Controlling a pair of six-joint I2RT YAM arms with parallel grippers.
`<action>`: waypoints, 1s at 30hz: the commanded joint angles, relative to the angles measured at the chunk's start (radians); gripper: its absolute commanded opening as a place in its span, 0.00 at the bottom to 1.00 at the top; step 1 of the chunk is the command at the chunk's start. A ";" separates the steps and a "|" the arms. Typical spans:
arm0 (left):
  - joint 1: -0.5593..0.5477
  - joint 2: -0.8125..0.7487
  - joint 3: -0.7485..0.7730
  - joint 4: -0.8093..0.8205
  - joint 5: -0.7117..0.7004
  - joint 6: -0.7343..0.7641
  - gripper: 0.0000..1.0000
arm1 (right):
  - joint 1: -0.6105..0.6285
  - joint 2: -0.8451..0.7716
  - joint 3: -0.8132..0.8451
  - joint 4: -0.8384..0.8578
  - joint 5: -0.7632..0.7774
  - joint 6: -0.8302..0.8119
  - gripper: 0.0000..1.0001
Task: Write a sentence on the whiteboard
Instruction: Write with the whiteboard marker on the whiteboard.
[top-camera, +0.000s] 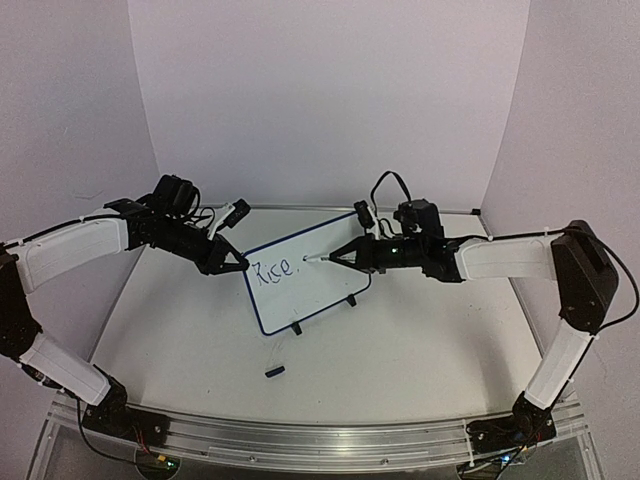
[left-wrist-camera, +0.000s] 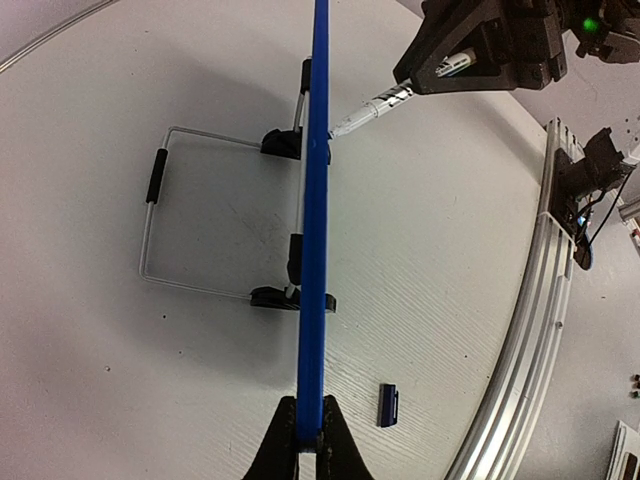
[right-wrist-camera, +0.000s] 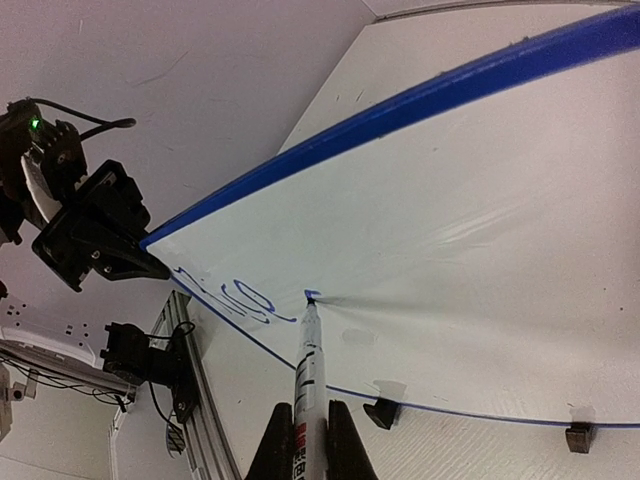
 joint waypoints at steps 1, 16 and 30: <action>-0.012 0.008 0.009 -0.023 0.008 0.005 0.00 | -0.005 0.017 -0.017 0.032 0.014 0.005 0.00; -0.014 0.005 0.011 -0.023 0.005 0.007 0.00 | -0.005 -0.028 0.026 -0.048 0.071 -0.029 0.00; -0.014 0.006 0.010 -0.023 0.003 0.008 0.00 | -0.006 -0.067 0.084 -0.074 0.092 -0.048 0.00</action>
